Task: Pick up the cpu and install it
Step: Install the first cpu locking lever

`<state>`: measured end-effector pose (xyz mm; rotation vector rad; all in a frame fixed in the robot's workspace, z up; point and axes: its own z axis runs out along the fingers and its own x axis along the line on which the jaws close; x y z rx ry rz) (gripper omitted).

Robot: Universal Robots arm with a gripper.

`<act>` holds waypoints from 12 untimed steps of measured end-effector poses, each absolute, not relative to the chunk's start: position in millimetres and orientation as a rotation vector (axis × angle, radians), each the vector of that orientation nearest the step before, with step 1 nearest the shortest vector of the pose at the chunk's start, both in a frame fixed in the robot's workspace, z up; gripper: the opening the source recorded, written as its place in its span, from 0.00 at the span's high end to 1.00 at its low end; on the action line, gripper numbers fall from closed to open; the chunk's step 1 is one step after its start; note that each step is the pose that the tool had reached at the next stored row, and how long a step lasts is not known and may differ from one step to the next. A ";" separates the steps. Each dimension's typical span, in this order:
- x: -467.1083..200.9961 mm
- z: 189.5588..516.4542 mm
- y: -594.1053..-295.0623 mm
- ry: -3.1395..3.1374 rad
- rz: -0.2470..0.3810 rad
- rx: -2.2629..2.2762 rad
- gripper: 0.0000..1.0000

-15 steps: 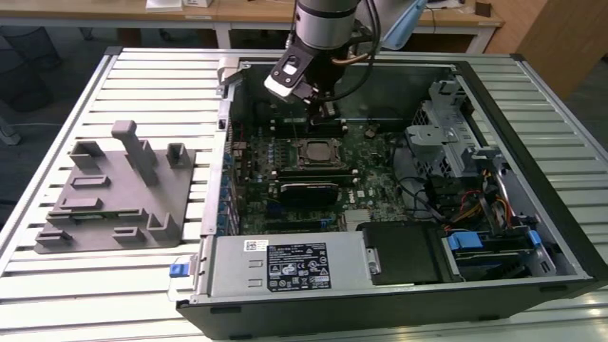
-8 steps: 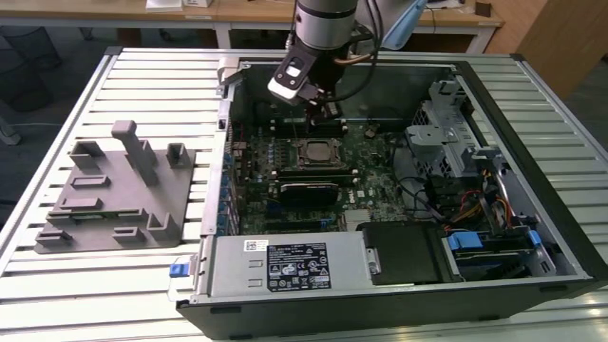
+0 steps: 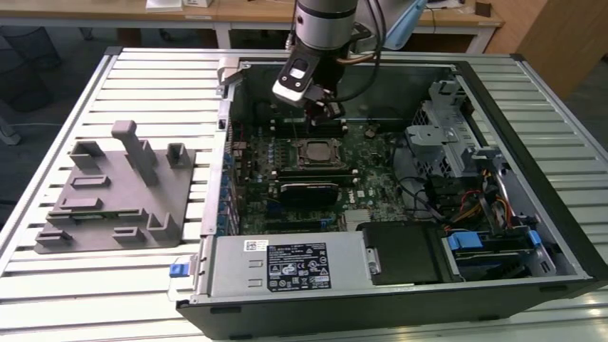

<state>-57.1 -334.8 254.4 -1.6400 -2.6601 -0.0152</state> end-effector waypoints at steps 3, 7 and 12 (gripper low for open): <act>-57.4 254.4 -337.2 -2.667 -0.015 -1.628 0.89; -57.8 254.4 -341.8 -2.676 -0.015 -1.613 0.89; -57.9 254.0 -343.0 -2.716 -0.014 -1.546 0.89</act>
